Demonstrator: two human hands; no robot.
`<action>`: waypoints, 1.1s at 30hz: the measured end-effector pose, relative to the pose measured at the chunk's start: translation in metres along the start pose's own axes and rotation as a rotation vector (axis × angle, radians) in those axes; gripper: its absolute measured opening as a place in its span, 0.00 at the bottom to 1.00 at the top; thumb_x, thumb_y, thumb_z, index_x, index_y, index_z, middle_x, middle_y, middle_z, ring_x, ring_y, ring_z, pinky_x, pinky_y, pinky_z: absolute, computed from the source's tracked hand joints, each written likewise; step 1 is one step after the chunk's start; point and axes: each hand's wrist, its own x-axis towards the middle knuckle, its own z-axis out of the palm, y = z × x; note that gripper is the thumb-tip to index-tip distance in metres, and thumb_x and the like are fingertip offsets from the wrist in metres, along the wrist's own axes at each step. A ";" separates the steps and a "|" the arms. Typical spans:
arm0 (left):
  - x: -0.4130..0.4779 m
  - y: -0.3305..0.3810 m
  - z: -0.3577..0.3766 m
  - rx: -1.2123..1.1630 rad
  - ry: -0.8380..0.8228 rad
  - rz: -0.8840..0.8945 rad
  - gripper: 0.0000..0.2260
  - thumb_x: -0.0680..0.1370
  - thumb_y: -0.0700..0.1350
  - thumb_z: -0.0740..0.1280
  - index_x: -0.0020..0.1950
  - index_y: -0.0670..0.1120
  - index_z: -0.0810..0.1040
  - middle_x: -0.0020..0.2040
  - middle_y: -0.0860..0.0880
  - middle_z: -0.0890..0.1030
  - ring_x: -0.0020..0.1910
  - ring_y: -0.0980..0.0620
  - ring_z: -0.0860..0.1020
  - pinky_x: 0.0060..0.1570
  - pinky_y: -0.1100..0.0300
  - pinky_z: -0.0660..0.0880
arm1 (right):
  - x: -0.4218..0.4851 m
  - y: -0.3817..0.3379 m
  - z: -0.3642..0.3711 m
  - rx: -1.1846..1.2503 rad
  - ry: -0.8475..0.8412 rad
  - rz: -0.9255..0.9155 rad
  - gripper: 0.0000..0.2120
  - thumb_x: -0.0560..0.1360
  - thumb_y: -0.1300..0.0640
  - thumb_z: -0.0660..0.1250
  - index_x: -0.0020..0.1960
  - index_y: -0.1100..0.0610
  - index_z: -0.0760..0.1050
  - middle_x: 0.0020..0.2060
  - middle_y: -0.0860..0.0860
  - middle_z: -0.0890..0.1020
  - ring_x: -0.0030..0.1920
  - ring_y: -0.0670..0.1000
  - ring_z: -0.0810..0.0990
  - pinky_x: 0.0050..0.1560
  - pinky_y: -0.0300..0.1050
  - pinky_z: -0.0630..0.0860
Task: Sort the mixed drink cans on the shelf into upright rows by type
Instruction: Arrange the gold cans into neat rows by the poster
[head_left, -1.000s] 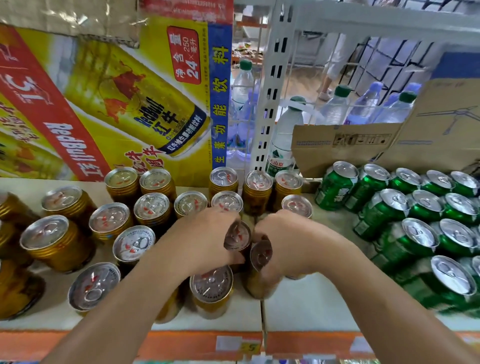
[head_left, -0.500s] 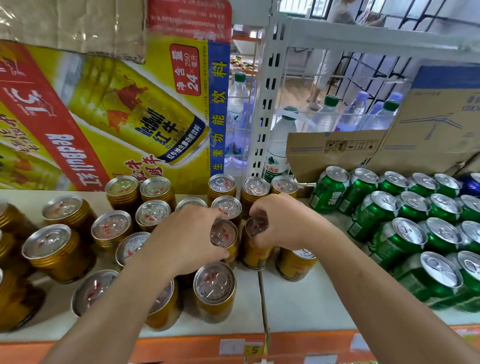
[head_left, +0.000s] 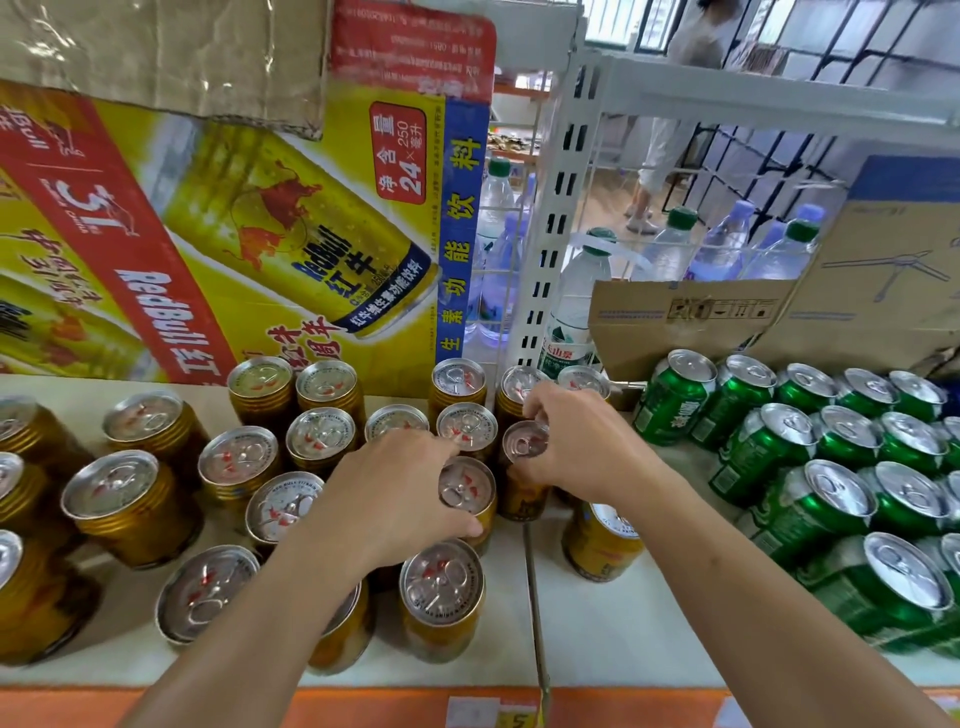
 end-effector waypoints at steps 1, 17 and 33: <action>0.000 0.000 0.000 -0.005 0.004 0.005 0.32 0.68 0.66 0.70 0.68 0.56 0.71 0.66 0.55 0.74 0.65 0.51 0.71 0.57 0.53 0.73 | 0.001 0.001 0.000 0.000 0.009 0.008 0.25 0.67 0.48 0.75 0.60 0.54 0.71 0.47 0.50 0.76 0.49 0.52 0.72 0.45 0.48 0.73; 0.008 0.013 0.004 -0.126 0.055 0.152 0.27 0.66 0.63 0.74 0.62 0.55 0.78 0.58 0.56 0.79 0.59 0.54 0.75 0.53 0.58 0.72 | -0.001 0.028 -0.002 0.137 0.178 0.048 0.18 0.74 0.44 0.69 0.60 0.52 0.75 0.52 0.45 0.78 0.49 0.46 0.75 0.47 0.41 0.69; 0.016 0.044 0.012 -0.218 -0.052 0.170 0.27 0.68 0.53 0.77 0.66 0.54 0.75 0.63 0.54 0.77 0.56 0.58 0.73 0.51 0.66 0.66 | -0.040 0.050 0.008 0.115 0.284 0.072 0.12 0.75 0.50 0.67 0.58 0.52 0.78 0.55 0.49 0.79 0.55 0.53 0.74 0.55 0.47 0.73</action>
